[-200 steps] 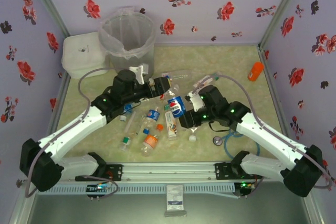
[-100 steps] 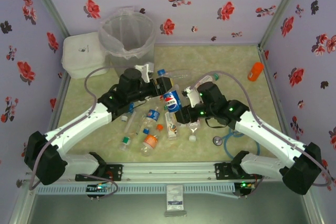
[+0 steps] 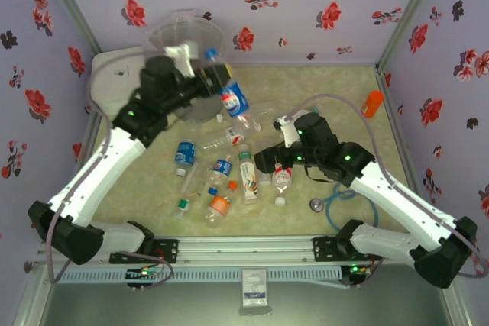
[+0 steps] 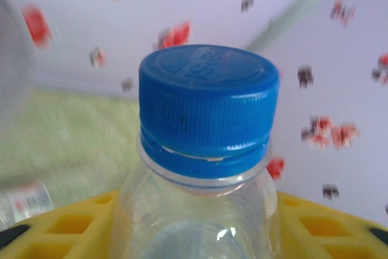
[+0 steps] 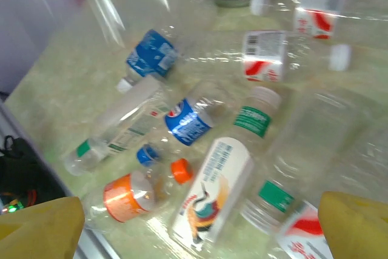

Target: Put the plastic bottles in the bin

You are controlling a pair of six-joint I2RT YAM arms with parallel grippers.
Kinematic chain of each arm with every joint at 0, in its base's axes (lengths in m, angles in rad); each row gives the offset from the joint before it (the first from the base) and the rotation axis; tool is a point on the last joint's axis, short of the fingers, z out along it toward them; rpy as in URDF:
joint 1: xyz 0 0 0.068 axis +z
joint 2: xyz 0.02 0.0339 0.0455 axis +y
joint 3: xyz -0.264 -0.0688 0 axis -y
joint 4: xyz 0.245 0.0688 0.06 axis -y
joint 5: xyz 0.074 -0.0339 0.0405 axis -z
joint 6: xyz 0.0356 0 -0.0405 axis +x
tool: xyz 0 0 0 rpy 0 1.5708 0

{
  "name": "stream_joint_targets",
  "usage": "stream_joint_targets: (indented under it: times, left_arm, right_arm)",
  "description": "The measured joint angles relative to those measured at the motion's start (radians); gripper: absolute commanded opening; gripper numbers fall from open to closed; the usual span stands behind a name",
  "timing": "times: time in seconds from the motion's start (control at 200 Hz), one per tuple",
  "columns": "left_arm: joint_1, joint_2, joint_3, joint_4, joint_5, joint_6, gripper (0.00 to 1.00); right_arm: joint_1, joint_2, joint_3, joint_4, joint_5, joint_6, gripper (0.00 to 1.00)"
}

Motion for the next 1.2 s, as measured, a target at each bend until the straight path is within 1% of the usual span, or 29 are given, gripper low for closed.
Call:
stream_joint_targets:
  times: [0.1, 0.195, 0.33, 0.42, 0.555, 0.65, 0.795, 0.885, 0.965, 1.115, 1.2]
  left_arm:
    - [0.120, 0.028, 0.136, -0.011, -0.022, 0.061, 0.37]
    - [0.218, 0.064, 0.218, -0.007, -0.069, 0.103, 0.33]
    - [0.311, 0.172, 0.311, -0.005, -0.119, 0.152, 0.27]
    - [0.331, 0.291, 0.405, -0.030, -0.141, 0.197, 0.22]
    - [0.330, 0.475, 0.553, -0.110, -0.146, 0.274, 0.14]
    - [0.328, 0.566, 0.611, -0.169, -0.149, 0.329, 0.13]
    - [0.315, 0.635, 0.623, -0.247, -0.153, 0.417, 0.13]
    - [0.296, 0.661, 0.623, -0.296, -0.153, 0.466, 0.19]
    - [0.279, 0.684, 0.623, -0.330, -0.153, 0.497, 0.32]
    - [0.266, 0.732, 0.621, -0.350, -0.161, 0.529, 0.52]
    - [0.265, 0.740, 0.615, -0.363, -0.164, 0.541, 0.66]
  right_arm:
    - [-0.034, -0.048, 0.000, -0.062, 0.056, 0.011, 0.99]
    - [-0.077, -0.093, 0.000, -0.122, 0.105, 0.029, 0.99]
    - [-0.109, -0.125, -0.001, -0.191, 0.147, 0.046, 0.99]
    - [-0.109, -0.126, -0.001, -0.221, 0.164, 0.052, 0.99]
    - [-0.119, -0.126, -0.001, -0.264, 0.193, 0.055, 0.99]
    - [-0.131, -0.126, -0.001, -0.284, 0.207, 0.055, 0.99]
    - [-0.147, -0.126, -0.001, -0.304, 0.223, 0.055, 0.99]
    - [-0.157, -0.121, -0.005, -0.306, 0.229, 0.059, 0.99]
    - [-0.164, -0.112, -0.016, -0.308, 0.234, 0.067, 0.99]
    - [-0.192, -0.090, -0.026, -0.321, 0.238, 0.087, 0.99]
    - [-0.207, -0.089, -0.052, -0.320, 0.237, 0.108, 0.99]
